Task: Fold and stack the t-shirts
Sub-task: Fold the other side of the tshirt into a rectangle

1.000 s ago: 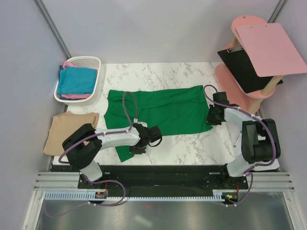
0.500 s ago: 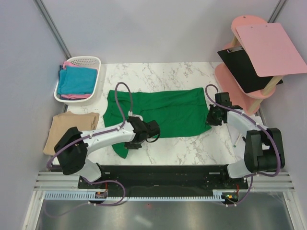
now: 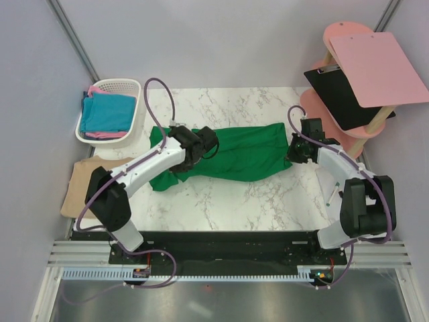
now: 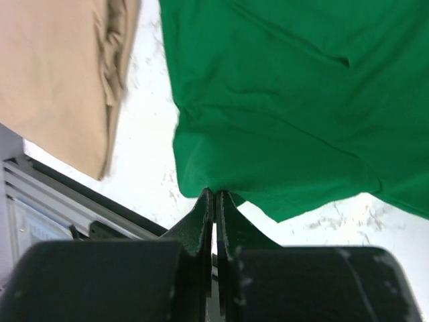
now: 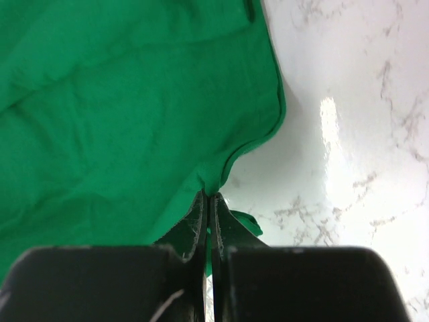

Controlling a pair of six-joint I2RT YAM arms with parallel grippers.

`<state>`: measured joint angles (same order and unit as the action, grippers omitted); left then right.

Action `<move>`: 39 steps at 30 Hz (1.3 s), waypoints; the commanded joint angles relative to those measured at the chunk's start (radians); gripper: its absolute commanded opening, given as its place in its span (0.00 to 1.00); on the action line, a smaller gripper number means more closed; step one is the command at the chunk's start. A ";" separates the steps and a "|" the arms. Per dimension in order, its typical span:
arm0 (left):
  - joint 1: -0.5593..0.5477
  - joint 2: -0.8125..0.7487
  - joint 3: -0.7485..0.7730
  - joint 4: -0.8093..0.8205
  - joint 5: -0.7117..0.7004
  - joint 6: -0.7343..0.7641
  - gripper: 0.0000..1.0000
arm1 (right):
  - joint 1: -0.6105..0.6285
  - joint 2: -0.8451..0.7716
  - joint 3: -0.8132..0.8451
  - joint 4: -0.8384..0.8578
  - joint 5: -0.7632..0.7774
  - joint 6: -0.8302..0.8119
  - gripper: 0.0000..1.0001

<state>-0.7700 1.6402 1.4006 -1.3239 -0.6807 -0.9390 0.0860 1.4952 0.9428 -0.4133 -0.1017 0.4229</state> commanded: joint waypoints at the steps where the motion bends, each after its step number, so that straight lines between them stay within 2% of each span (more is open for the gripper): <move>1: 0.070 0.050 0.098 -0.055 -0.126 0.138 0.02 | 0.001 0.056 0.073 0.048 -0.015 0.024 0.00; 12: 0.196 0.217 0.279 0.044 -0.203 0.339 0.02 | -0.011 0.273 0.221 0.073 -0.006 0.040 0.00; 23: 0.219 0.401 0.414 0.210 -0.223 0.586 0.02 | -0.028 0.395 0.395 0.015 -0.081 0.042 0.00; 29: 0.219 0.415 0.417 0.215 -0.226 0.609 0.02 | -0.034 0.318 0.344 -0.082 -0.119 0.025 0.00; 33: 0.219 0.351 0.341 0.216 -0.223 0.582 0.02 | -0.032 0.215 0.217 -0.107 -0.106 0.013 0.00; 39: 0.216 0.268 0.227 0.216 -0.195 0.543 0.02 | -0.037 0.047 0.114 -0.186 -0.037 -0.016 0.00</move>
<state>-0.5541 2.0090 1.6840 -1.1191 -0.8623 -0.3763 0.0547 1.6539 1.0966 -0.5373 -0.1936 0.4377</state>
